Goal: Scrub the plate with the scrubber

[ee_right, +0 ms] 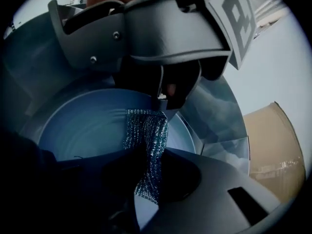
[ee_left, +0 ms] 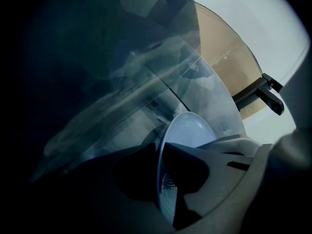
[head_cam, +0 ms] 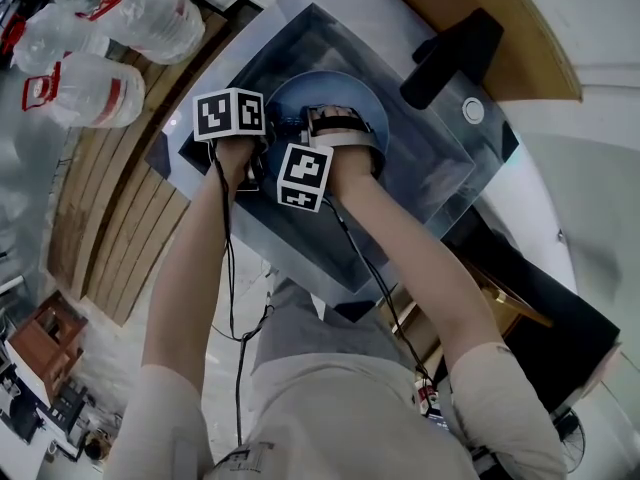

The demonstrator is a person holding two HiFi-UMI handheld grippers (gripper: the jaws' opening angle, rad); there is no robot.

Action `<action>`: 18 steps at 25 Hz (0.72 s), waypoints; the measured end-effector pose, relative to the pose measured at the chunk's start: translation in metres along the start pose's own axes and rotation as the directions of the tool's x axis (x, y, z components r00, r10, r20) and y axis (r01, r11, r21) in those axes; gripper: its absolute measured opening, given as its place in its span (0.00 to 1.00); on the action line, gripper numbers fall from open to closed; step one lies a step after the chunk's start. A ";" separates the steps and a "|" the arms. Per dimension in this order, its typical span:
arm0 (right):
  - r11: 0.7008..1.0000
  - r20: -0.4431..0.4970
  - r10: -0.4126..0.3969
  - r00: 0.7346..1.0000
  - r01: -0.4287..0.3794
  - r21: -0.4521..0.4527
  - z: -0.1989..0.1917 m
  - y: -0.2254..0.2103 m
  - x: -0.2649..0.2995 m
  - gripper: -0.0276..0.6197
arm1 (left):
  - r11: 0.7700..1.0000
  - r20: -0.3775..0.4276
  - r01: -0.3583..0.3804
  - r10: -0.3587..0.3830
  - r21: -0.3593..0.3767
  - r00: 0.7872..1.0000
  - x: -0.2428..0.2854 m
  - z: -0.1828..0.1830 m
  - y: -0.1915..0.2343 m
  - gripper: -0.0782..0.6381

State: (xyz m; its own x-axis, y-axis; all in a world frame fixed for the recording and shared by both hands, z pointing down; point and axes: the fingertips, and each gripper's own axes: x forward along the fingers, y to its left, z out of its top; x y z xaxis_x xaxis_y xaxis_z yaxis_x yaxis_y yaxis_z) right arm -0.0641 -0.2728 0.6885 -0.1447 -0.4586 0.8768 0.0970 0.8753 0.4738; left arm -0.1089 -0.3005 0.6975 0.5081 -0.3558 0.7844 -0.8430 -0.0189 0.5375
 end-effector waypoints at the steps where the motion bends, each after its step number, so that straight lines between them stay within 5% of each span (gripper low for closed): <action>1: 1.000 -0.005 -0.004 1.000 0.004 0.005 -0.003 -0.002 0.001 0.18 | 1.000 0.001 0.002 -0.002 -0.001 1.000 0.000 0.000 0.000 0.19; 7: 0.994 -0.052 -0.077 0.996 0.081 0.079 -0.041 -0.030 0.014 0.17 | 1.000 0.005 -0.013 0.013 0.022 1.000 0.000 0.001 0.001 0.19; 11: 0.992 -0.135 -0.127 0.983 0.128 0.005 -0.071 -0.033 0.011 0.16 | 1.000 0.002 0.001 -0.001 0.025 1.000 0.003 0.000 -0.003 0.19; 18: 0.999 -0.239 -0.014 0.971 0.003 -0.045 -0.113 -0.004 -0.009 0.16 | 0.997 0.005 -0.038 0.038 0.067 0.999 0.000 0.001 -0.001 0.19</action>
State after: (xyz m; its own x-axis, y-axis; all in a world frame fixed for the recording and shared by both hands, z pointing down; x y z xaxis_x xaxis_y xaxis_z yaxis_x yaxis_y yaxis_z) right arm 0.0477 -0.2890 0.6880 0.0934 -0.4938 0.8645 0.1412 0.8661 0.4795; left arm -0.1086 -0.3013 0.6968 0.4747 -0.3609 0.8027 -0.8719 -0.0682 0.4849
